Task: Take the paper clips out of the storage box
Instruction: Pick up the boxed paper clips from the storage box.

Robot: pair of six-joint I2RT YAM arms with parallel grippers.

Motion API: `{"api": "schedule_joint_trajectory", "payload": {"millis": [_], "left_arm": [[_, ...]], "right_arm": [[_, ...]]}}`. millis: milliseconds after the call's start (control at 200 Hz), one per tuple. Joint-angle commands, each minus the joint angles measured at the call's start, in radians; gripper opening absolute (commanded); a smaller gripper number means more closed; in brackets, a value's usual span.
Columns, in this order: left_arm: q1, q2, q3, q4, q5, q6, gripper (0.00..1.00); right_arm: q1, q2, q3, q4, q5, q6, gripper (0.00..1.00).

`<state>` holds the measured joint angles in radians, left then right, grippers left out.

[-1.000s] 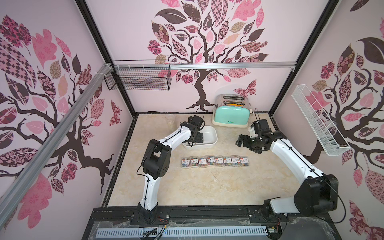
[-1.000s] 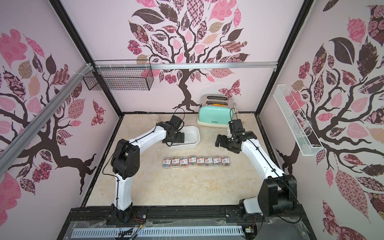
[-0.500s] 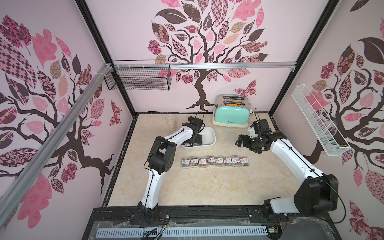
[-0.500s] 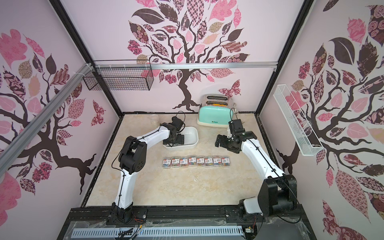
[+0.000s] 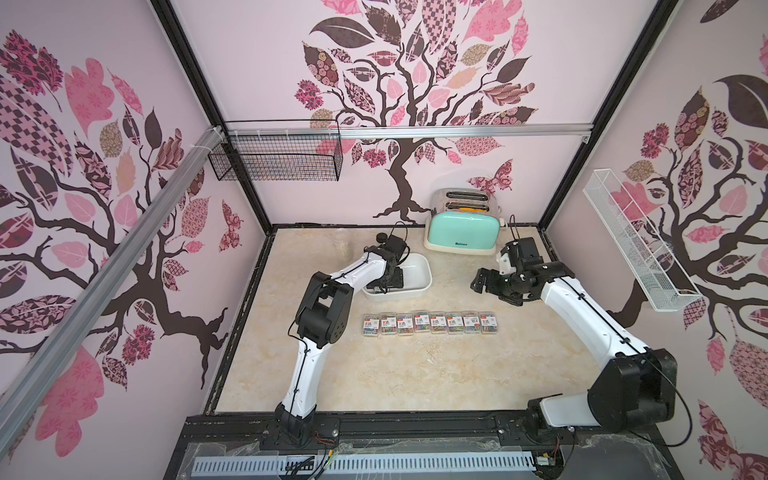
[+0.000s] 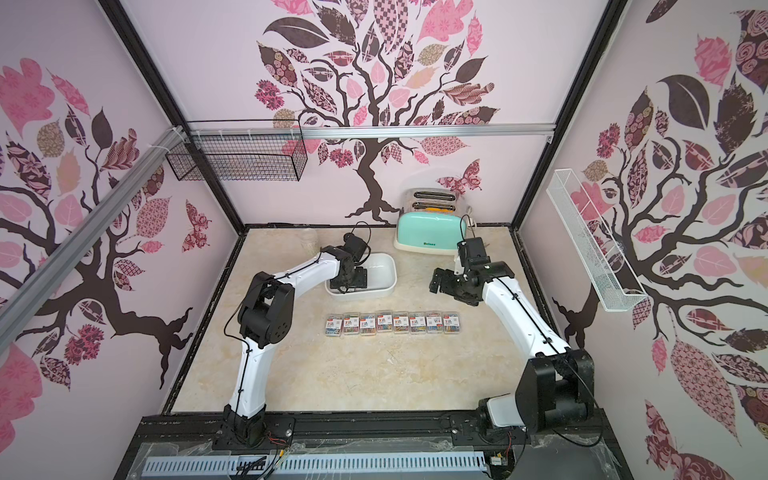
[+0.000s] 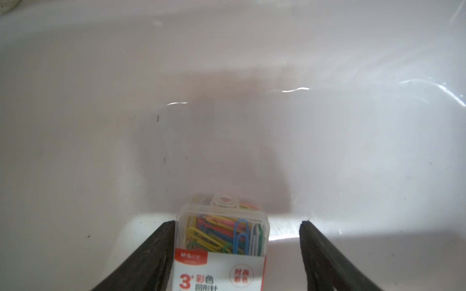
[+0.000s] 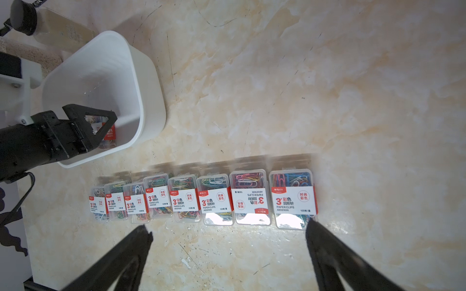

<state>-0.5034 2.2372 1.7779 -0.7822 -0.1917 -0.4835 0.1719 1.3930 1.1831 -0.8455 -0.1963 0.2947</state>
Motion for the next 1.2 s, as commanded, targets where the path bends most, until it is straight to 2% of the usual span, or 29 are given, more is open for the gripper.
{"api": "schedule_joint_trajectory", "payload": {"millis": [0,180,345,755,1195], "left_arm": [[0.002,0.037,-0.014,0.019,0.016,0.004,0.75],[0.002,0.031,-0.047,0.037,0.029,0.004,0.59],[0.003,0.001,-0.079,0.063,0.022,0.008,0.51],[0.003,-0.127,-0.069,0.129,0.003,0.076,0.49],[0.001,-0.273,-0.093,0.096,0.001,0.083,0.49]], "right_arm": [[0.005,0.022,0.037,-0.004,-0.007,-0.001,0.99],[0.005,0.027,0.037,-0.005,-0.001,0.000,0.99],[0.004,0.029,0.041,-0.004,0.000,0.003,0.99],[0.005,0.042,0.046,-0.001,-0.003,0.005,0.99],[0.005,0.038,0.038,0.002,-0.002,-0.001,0.99]]}}
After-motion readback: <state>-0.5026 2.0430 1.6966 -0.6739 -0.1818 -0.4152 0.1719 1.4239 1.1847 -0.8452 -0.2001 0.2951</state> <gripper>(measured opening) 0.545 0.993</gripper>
